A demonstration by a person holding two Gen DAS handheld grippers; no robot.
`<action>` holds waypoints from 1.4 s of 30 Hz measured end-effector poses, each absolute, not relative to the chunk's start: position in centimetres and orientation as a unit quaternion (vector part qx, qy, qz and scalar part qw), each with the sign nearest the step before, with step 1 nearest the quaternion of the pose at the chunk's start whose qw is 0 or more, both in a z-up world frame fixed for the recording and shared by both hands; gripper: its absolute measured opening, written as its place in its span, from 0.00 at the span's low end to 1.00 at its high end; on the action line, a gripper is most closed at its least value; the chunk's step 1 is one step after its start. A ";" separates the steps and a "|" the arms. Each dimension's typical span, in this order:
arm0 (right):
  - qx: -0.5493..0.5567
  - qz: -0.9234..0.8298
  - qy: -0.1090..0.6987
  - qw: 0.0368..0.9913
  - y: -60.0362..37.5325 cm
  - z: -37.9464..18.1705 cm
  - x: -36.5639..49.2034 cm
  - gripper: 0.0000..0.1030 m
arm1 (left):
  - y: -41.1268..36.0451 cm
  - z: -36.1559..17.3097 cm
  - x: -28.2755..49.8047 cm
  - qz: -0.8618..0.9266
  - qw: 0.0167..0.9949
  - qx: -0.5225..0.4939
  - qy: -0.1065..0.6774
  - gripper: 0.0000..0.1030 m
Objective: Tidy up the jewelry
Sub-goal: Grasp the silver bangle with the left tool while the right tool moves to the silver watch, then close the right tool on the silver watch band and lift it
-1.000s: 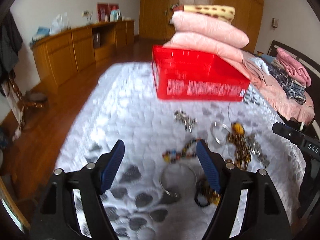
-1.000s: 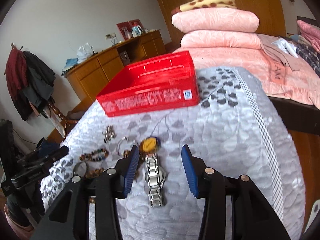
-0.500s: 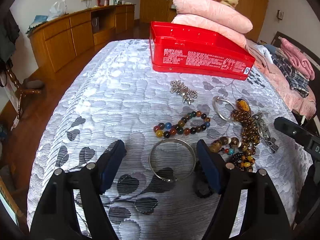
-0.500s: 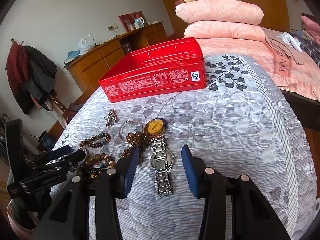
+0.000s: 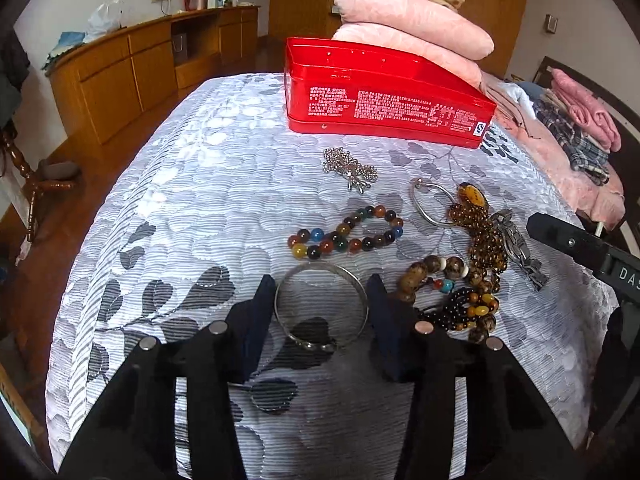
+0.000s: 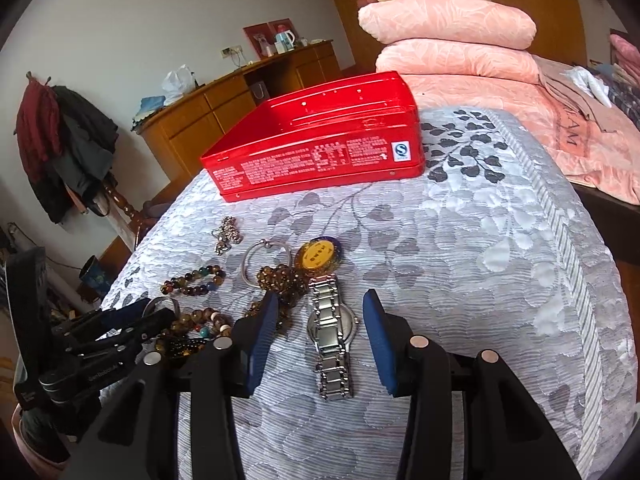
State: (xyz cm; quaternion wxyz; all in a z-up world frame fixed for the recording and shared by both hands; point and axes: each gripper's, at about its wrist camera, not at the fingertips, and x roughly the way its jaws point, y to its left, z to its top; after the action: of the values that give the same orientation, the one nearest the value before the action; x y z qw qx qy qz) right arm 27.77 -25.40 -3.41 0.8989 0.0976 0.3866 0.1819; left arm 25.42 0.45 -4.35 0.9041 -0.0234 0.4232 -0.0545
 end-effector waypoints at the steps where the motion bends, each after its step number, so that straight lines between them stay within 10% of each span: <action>1: 0.094 0.183 0.388 0.899 -25.2 -3.4 27.9 0.43 | 0.5 -4.3 25.4 -0.055 0.904 -0.026 0.423 0.44; 42: -0.017 0.151 0.423 0.893 -22.5 -4.5 27.4 0.31 | 2.0 -1.3 23.3 -0.070 0.922 -0.066 0.374 0.44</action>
State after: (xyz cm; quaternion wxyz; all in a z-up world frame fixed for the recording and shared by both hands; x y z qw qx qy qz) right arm 27.41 -22.47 -4.54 0.8934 -0.0171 0.4228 0.1508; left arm 23.26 2.00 -1.34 0.9222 -0.0664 0.3743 -0.0703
